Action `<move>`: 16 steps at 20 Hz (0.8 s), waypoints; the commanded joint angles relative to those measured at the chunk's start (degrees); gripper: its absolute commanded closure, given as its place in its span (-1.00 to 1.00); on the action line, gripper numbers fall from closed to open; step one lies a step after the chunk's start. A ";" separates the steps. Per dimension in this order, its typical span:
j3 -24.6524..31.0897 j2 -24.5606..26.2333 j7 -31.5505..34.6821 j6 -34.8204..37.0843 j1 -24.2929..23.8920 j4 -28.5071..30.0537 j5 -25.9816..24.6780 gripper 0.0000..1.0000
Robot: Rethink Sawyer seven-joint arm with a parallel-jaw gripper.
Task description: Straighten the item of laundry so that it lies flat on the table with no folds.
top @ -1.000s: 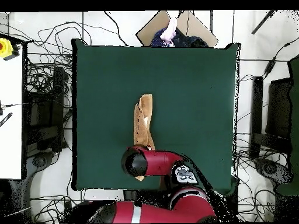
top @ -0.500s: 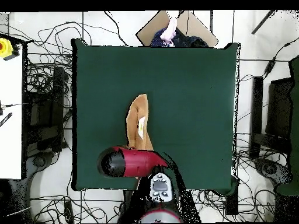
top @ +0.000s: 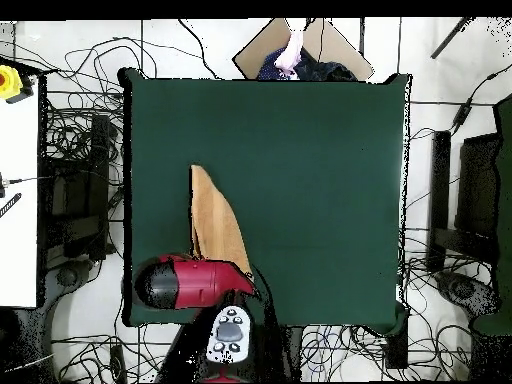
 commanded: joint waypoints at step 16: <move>-3.03 1.36 10.62 12.99 2.20 -7.40 5.45 1.00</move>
